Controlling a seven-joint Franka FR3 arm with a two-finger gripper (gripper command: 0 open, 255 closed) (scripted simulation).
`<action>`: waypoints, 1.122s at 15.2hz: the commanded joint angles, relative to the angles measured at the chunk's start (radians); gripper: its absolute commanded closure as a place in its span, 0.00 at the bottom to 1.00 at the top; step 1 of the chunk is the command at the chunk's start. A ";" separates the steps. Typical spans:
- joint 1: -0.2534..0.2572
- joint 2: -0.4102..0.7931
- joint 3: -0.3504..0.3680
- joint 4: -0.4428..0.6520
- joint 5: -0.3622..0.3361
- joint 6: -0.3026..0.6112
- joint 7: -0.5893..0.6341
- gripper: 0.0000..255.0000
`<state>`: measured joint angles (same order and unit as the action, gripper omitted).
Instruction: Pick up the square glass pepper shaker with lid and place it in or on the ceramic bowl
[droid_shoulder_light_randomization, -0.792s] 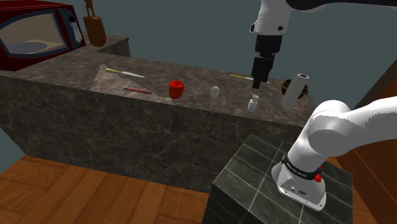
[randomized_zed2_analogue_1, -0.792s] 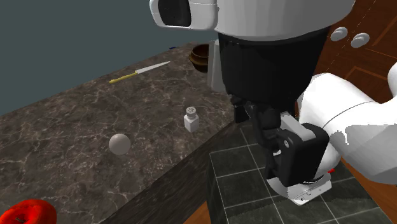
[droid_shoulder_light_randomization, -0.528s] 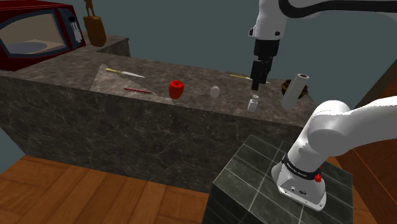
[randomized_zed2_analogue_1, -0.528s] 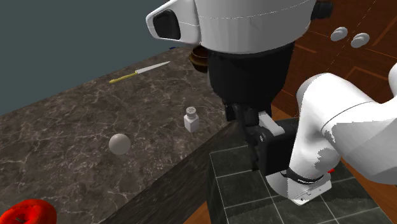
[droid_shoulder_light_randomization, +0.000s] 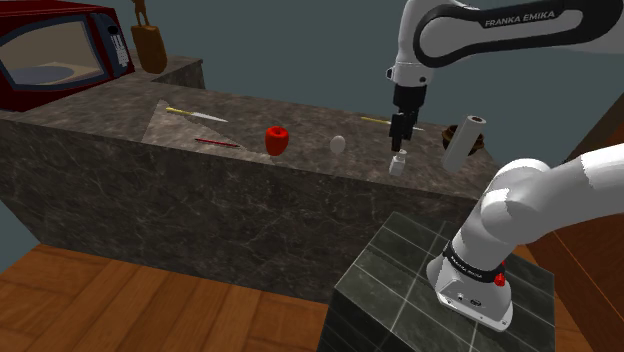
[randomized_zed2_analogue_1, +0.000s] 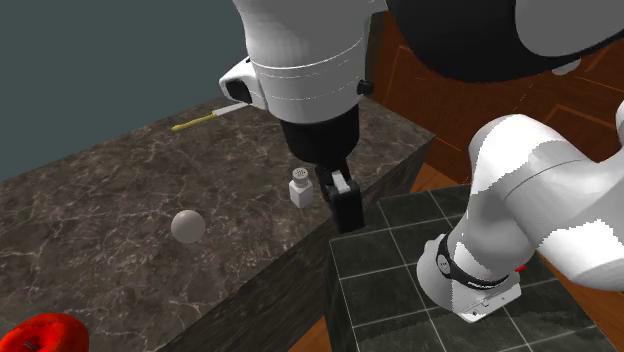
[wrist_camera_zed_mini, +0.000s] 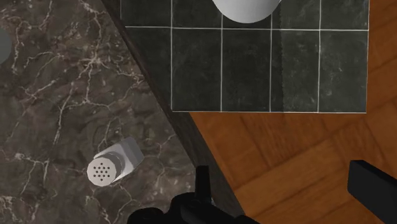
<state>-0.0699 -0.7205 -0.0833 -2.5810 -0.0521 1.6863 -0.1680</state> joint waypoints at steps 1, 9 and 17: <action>-0.017 0.051 -0.029 -0.007 -0.036 0.062 -0.034 0.00; -0.082 0.269 -0.136 -0.005 -0.152 0.295 -0.146 0.00; -0.112 0.427 -0.194 -0.006 -0.198 0.467 -0.196 0.00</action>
<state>-0.1816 -0.3033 -0.2762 -2.5806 -0.2490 2.1365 -0.3649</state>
